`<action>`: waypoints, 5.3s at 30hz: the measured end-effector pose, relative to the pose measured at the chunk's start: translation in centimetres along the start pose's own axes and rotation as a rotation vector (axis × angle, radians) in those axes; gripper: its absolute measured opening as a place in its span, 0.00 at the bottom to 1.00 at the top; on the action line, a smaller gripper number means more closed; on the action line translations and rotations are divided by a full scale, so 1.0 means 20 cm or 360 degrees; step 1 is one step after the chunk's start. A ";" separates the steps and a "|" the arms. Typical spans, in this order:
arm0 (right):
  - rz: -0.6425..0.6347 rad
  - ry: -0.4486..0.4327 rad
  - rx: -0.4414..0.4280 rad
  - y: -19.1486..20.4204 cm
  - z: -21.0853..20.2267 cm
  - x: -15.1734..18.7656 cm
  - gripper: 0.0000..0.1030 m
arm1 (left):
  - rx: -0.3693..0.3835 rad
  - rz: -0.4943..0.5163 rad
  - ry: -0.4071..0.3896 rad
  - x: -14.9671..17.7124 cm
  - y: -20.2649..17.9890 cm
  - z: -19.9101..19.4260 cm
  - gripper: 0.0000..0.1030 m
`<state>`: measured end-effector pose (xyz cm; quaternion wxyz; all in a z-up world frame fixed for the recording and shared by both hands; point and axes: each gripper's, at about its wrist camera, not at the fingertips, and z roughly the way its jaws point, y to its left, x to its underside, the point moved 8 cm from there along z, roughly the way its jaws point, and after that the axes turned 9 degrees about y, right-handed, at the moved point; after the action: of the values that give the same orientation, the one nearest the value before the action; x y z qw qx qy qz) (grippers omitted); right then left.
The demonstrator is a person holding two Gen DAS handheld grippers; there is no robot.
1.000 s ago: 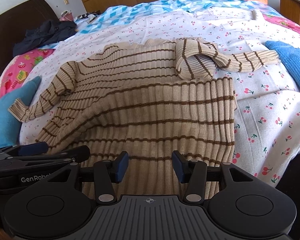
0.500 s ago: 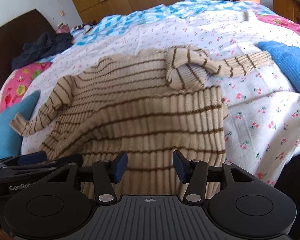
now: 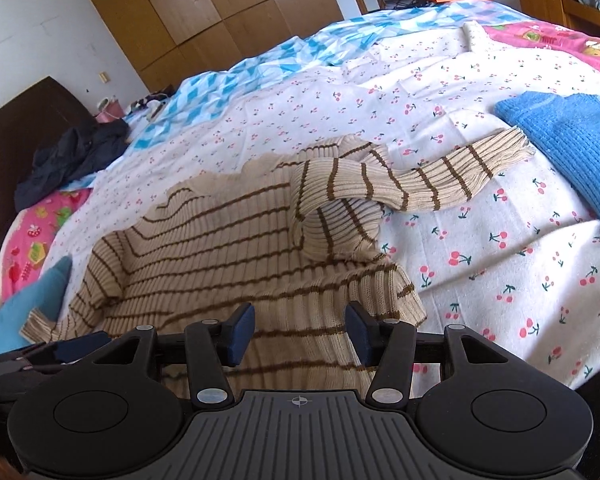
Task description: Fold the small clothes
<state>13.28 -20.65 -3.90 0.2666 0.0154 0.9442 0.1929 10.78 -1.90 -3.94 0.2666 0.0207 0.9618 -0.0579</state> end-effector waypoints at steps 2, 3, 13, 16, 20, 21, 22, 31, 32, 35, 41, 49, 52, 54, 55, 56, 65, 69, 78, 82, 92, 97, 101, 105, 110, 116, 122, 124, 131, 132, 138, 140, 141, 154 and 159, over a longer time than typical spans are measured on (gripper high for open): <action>0.0011 -0.0001 0.0000 -0.01 0.01 -0.01 0.49 | 0.0001 -0.0010 -0.0013 -0.02 0.01 0.00 0.95; 0.0021 -0.0004 -0.0003 -0.01 0.01 -0.02 0.49 | 0.0008 -0.0017 -0.0023 -0.04 0.01 -0.01 0.95; 0.0409 -0.0163 -0.0046 -0.33 0.03 -0.27 0.50 | 0.0052 0.0026 -0.0107 -0.18 -0.08 0.07 0.95; 0.0531 -0.0214 -0.0016 -0.47 0.09 -0.36 0.51 | 0.0059 0.0021 -0.0088 -0.18 -0.09 0.12 0.95; 0.0703 -0.0247 -0.0034 -0.60 0.19 -0.44 0.51 | 0.0064 -0.0001 -0.0072 -0.16 -0.09 0.16 0.95; 0.0739 -0.0246 -0.0031 -0.63 0.22 -0.45 0.51 | 0.0070 -0.0006 -0.0071 -0.15 -0.09 0.16 0.95; 0.0773 -0.0244 -0.0029 -0.65 0.24 -0.46 0.51 | 0.0074 -0.0012 -0.0071 -0.14 -0.09 0.17 0.95; 0.0847 -0.0237 -0.0029 -0.68 0.26 -0.44 0.43 | 0.0065 -0.0045 -0.0113 -0.09 -0.03 0.08 0.95; 0.0856 -0.0229 -0.0027 -0.67 0.26 -0.44 0.43 | 0.0052 -0.0036 -0.0122 -0.09 -0.03 0.07 0.95; 0.0896 -0.0222 -0.0034 -0.67 0.26 -0.41 0.46 | 0.0042 -0.0021 -0.0133 -0.07 -0.02 0.05 0.95; 0.0969 -0.0287 -0.0146 -0.67 0.32 -0.47 0.61 | 0.0040 -0.0030 -0.0146 -0.05 -0.01 0.04 0.95; 0.0952 -0.0275 -0.0158 -0.64 0.35 -0.51 0.14 | 0.0065 -0.0067 -0.0154 -0.04 0.03 0.03 0.95; 0.0831 -0.0322 -0.0149 -0.55 0.26 -0.55 0.11 | 0.0086 -0.0098 -0.0173 -0.03 0.06 0.01 0.95; 0.0719 -0.0332 -0.0182 -0.44 0.22 -0.60 0.08 | 0.0091 -0.0115 -0.0199 -0.04 0.08 -0.02 0.95; 0.0649 -0.0335 -0.0207 -0.36 0.21 -0.62 0.08 | 0.0090 -0.0124 -0.0212 -0.04 0.09 -0.03 0.95; 0.0564 -0.0336 -0.0234 -0.26 0.20 -0.65 0.08 | 0.0088 -0.0133 -0.0225 -0.03 0.11 -0.05 0.95; -0.0251 -0.0081 -0.0488 0.66 0.34 -0.53 0.06 | 0.0086 -0.0263 -0.0229 0.02 0.25 -0.07 0.95; -0.0558 0.0070 -0.0469 0.86 0.42 -0.36 0.11 | 0.0087 -0.0291 -0.0222 0.03 0.27 -0.06 0.95; -0.0745 0.0139 -0.0306 0.79 0.45 -0.24 0.25 | 0.0098 -0.0272 -0.0191 0.05 0.26 -0.04 0.95; -0.0688 0.0114 -0.0279 0.70 0.40 -0.23 0.26 | 0.0127 -0.0270 -0.0175 0.05 0.25 -0.02 0.95; -0.0405 -0.0016 -0.0105 0.31 0.23 -0.27 0.32 | 0.0139 -0.0263 -0.0145 0.06 0.24 0.01 0.95; 0.0158 -0.0153 -0.0082 -0.09 0.14 -0.36 0.40 | 0.0139 -0.0250 -0.0140 0.05 0.23 0.04 0.95; 0.0685 -0.0203 -0.0160 -0.46 0.18 -0.36 0.49 | 0.0099 -0.0200 -0.0138 0.05 0.19 0.06 0.95; 0.1124 -0.0241 -0.0429 -0.66 0.27 -0.36 0.50 | 0.0061 -0.0133 -0.0128 0.06 0.14 0.09 0.95; 0.1216 -0.0274 -0.0453 -0.72 0.38 -0.43 0.50 | 0.0054 -0.0059 -0.0096 0.07 0.06 0.12 0.95; 0.1157 -0.0246 -0.0347 -0.70 0.43 -0.46 0.13 | 0.0061 -0.0015 -0.0081 0.09 0.01 0.12 0.95; 0.0985 -0.0434 -0.0421 -0.55 0.17 -0.61 0.11 | 0.0137 -0.0073 -0.0134 0.06 0.04 0.07 0.95; 0.0813 -0.0449 -0.0458 -0.36 0.11 -0.70 0.11 | 0.0157 -0.0107 -0.0171 0.05 0.06 0.04 0.95; 0.0043 -0.0083 -0.0550 0.52 0.28 -0.66 0.23 | 0.0205 -0.0265 -0.0256 0.04 0.18 -0.05 0.95; -0.0012 -0.0102 -0.0513 0.55 0.29 -0.65 0.25 | 0.0220 -0.0293 -0.0264 0.03 0.21 -0.06 0.95; -0.0074 -0.0059 -0.0284 0.42 0.32 -0.53 0.30 | 0.0290 -0.0375 -0.0282 0.01 0.27 -0.06 0.95; -0.0154 -0.0022 -0.0083 0.32 0.38 -0.46 0.30 | 0.0288 -0.0379 -0.0288 0.02 0.28 -0.07 0.95; -0.0169 0.0001 0.0039 0.24 0.42 -0.44 0.30 | 0.0274 -0.0378 -0.0293 0.02 0.28 -0.07 0.95; -0.0302 -0.0049 0.0125 0.27 0.38 -0.41 0.31 | -0.0070 -0.0560 -0.0343 0.07 0.59 -0.18 0.95; -0.0621 -0.0002 -0.0132 0.72 0.43 -0.32 0.31 | -0.0188 -0.0662 -0.0376 0.14 0.75 -0.28 0.95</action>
<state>22.05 -5.11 -2.11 0.2998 -0.1787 0.9204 0.1763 6.64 13.77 -2.13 0.3602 -0.2003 0.9093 -0.0571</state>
